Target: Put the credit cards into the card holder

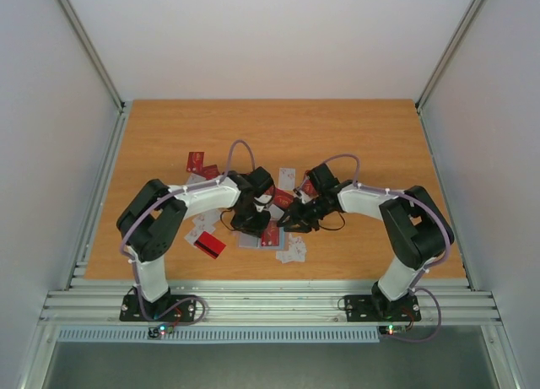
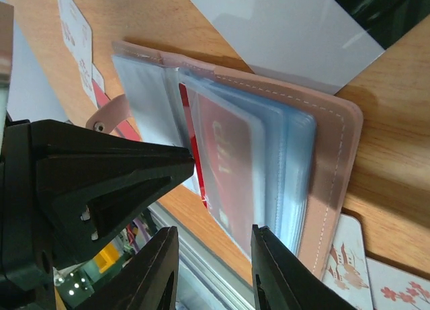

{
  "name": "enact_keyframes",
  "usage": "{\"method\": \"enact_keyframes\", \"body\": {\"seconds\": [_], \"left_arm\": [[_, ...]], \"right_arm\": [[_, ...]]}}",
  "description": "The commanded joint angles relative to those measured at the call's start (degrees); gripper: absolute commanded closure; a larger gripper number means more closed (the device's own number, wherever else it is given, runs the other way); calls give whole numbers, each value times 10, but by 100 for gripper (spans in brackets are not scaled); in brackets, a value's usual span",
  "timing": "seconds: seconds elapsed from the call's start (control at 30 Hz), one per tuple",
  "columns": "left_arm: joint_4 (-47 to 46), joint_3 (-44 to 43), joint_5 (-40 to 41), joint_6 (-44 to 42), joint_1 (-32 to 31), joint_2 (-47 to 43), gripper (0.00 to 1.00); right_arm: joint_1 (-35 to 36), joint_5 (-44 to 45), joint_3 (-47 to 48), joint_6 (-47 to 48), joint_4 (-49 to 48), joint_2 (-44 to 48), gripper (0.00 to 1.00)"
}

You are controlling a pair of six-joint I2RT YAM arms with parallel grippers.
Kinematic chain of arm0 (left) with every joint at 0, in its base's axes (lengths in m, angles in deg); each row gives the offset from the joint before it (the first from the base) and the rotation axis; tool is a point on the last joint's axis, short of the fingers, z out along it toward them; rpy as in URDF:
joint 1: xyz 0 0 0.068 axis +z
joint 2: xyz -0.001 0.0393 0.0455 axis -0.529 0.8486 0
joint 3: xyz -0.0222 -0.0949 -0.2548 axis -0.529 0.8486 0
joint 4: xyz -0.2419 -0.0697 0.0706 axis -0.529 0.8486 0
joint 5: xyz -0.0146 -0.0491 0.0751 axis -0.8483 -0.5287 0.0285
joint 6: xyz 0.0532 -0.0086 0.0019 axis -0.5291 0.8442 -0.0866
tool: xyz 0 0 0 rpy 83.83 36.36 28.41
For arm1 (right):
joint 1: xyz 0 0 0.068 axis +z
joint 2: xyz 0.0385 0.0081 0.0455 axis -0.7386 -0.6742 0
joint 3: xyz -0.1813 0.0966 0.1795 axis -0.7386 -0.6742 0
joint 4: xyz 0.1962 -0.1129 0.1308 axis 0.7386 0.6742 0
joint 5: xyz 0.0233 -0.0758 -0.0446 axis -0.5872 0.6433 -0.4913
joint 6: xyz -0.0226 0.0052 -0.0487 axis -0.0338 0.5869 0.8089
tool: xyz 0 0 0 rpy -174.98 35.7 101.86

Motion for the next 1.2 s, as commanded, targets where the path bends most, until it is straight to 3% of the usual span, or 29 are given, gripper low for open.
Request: {"method": "enact_keyframes", "body": {"seconds": [0.0, 0.7, 1.17], "left_arm": [[-16, -19, -11, -8, 2, 19, 100], [-14, -36, -33, -33, 2, 54, 100], [0, -38, -40, -11, 11, -1, 100]], "right_arm": [[1, -12, 15, -6, -11, -17, 69], [1, -26, 35, -3, -18, -55, 69], [9, -52, 53, -2, 4, -40, 70]]}}
